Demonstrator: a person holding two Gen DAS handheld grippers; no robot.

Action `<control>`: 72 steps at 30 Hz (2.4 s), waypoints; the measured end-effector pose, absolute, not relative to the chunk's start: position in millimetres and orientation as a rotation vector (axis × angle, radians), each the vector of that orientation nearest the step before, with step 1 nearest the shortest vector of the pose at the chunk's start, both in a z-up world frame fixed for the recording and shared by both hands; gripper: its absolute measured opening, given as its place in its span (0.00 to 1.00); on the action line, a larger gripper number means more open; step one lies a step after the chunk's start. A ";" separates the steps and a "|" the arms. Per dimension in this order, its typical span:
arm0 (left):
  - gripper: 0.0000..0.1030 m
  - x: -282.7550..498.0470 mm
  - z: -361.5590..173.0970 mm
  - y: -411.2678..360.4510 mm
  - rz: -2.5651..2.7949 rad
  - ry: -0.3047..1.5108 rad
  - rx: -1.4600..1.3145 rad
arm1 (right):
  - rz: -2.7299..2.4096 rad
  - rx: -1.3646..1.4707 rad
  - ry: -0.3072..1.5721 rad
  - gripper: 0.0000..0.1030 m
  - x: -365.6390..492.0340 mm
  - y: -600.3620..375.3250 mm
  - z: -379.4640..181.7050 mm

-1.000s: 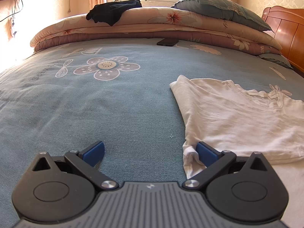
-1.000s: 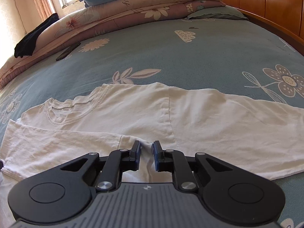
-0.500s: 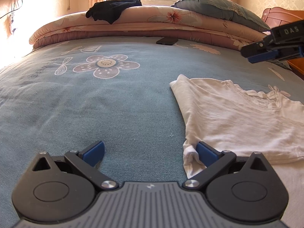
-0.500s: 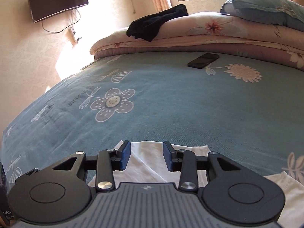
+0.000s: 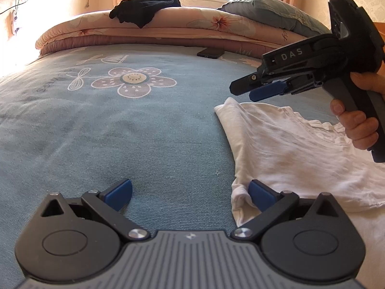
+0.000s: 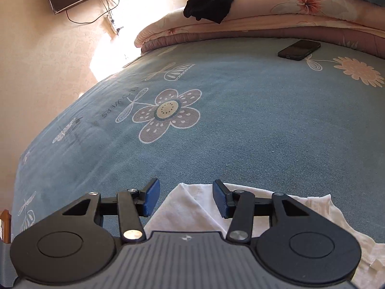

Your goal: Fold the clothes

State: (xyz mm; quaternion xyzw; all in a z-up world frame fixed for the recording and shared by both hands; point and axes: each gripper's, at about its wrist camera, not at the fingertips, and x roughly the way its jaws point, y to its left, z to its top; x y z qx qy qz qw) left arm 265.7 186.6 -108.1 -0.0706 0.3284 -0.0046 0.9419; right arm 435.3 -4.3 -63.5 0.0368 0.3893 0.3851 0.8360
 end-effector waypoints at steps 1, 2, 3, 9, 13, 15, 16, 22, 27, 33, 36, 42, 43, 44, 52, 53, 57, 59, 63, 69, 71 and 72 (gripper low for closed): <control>0.99 265.3 -107.4 188.5 -0.011 0.667 -0.157 | 0.829 0.080 0.816 0.37 428.6 -6.5 -62.7; 0.99 264.9 -106.8 190.4 -0.013 0.665 -0.170 | 0.839 0.076 0.818 0.27 423.5 -7.0 -62.8; 0.99 264.5 -106.1 192.3 -0.015 0.663 -0.183 | 0.849 0.070 0.820 0.25 418.6 -7.0 -63.1; 0.99 259.7 -103.6 224.6 0.008 0.627 -0.361 | 0.867 -0.005 0.820 0.24 407.4 10.3 -67.4; 0.99 259.2 -104.7 236.5 0.030 0.623 -0.419 | 0.787 -0.109 0.862 0.24 408.0 20.8 -79.5; 0.99 260.3 -104.8 235.6 0.032 0.625 -0.413 | 0.756 -0.151 0.872 0.23 406.9 20.3 -88.1; 0.99 260.4 -105.0 234.5 0.033 0.628 -0.405 | 0.751 -0.147 0.872 0.23 406.0 18.6 -87.2; 0.99 260.6 -105.2 235.1 0.035 0.630 -0.404 | 0.674 -0.153 0.825 0.24 390.7 -3.5 -66.5; 0.99 260.7 -104.8 236.4 0.038 0.628 -0.417 | 0.470 -0.036 0.816 0.27 362.4 -95.7 -55.9; 0.99 260.5 -104.7 237.9 0.049 0.622 -0.430 | 0.102 0.116 0.815 0.35 307.1 -231.0 -63.0; 0.99 261.0 -105.1 236.5 0.054 0.622 -0.427 | -0.007 0.224 0.817 0.40 281.9 -278.3 -76.9; 0.99 261.8 -106.1 230.3 0.064 0.623 -0.388 | -0.034 0.330 0.796 0.49 266.9 -298.6 -103.4; 0.99 261.9 -106.3 229.6 0.065 0.624 -0.382 | -0.035 0.308 0.780 0.49 266.9 -293.4 -105.0; 0.99 262.1 -106.4 229.0 0.066 0.624 -0.377 | -0.034 0.280 0.772 0.49 268.5 -287.7 -105.4; 0.99 262.0 -106.7 227.5 0.066 0.624 -0.368 | -0.047 0.237 0.736 0.05 281.5 -279.4 -92.5; 0.99 262.0 -106.6 227.5 0.066 0.624 -0.368 | -0.046 0.239 0.728 0.05 282.8 -280.3 -89.5; 0.99 262.0 -106.5 226.1 0.070 0.624 -0.369 | -0.046 0.203 0.700 0.04 291.5 -277.5 -78.7; 0.99 261.8 -106.7 225.6 0.070 0.624 -0.366 | -0.049 0.177 0.702 0.04 299.1 -274.5 -77.3; 0.99 261.4 -106.9 224.1 0.071 0.625 -0.363 | -0.086 0.142 0.717 0.04 310.3 -272.0 -83.2; 0.99 262.0 -107.3 226.4 0.069 0.626 -0.368 | -0.144 0.191 0.699 0.01 307.5 -286.1 -85.5; 0.99 262.0 -107.6 226.3 0.069 0.626 -0.365 | -0.125 0.240 0.721 0.06 305.4 -292.8 -87.7; 0.99 262.1 -107.7 226.4 0.069 0.626 -0.364 | -0.108 0.275 0.727 0.10 303.5 -296.5 -89.0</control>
